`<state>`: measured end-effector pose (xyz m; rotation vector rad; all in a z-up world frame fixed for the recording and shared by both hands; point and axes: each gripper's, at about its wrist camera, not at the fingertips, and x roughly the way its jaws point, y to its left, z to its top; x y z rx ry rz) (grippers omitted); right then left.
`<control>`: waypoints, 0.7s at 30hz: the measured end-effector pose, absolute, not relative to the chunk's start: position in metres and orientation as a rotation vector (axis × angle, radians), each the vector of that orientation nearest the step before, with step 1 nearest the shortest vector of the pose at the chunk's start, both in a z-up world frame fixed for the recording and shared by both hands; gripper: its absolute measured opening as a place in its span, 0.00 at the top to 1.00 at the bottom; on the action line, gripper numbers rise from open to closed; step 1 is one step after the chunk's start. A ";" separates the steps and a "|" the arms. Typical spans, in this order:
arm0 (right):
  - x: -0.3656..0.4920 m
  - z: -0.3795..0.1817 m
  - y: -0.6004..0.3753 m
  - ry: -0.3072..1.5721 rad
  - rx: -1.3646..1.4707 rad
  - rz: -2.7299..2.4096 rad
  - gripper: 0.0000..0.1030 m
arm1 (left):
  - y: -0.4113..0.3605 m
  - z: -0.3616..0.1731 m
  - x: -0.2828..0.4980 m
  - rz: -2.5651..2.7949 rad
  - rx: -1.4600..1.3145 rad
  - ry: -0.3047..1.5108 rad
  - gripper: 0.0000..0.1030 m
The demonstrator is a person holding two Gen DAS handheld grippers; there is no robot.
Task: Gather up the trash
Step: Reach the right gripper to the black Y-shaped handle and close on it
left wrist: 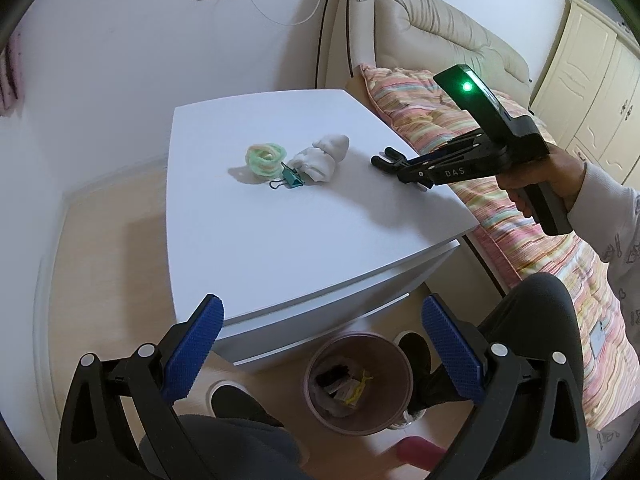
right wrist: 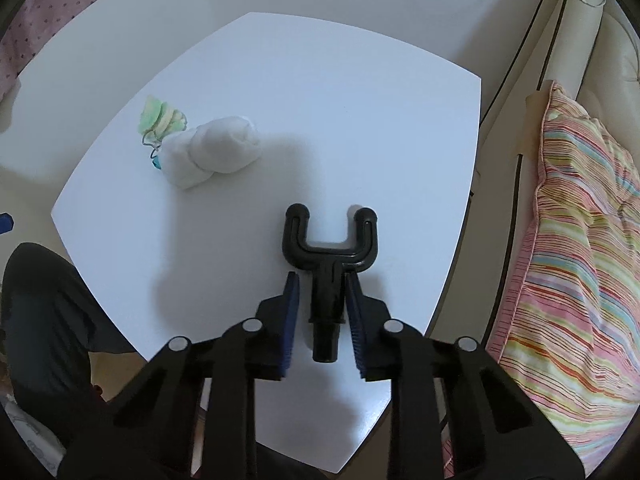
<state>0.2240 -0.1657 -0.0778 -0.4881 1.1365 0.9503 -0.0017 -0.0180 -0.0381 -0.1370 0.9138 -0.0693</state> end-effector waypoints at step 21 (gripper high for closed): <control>0.207 -0.057 -0.173 1.070 -0.386 0.999 0.85 | 0.004 -0.019 0.035 -0.035 -0.150 0.890 0.07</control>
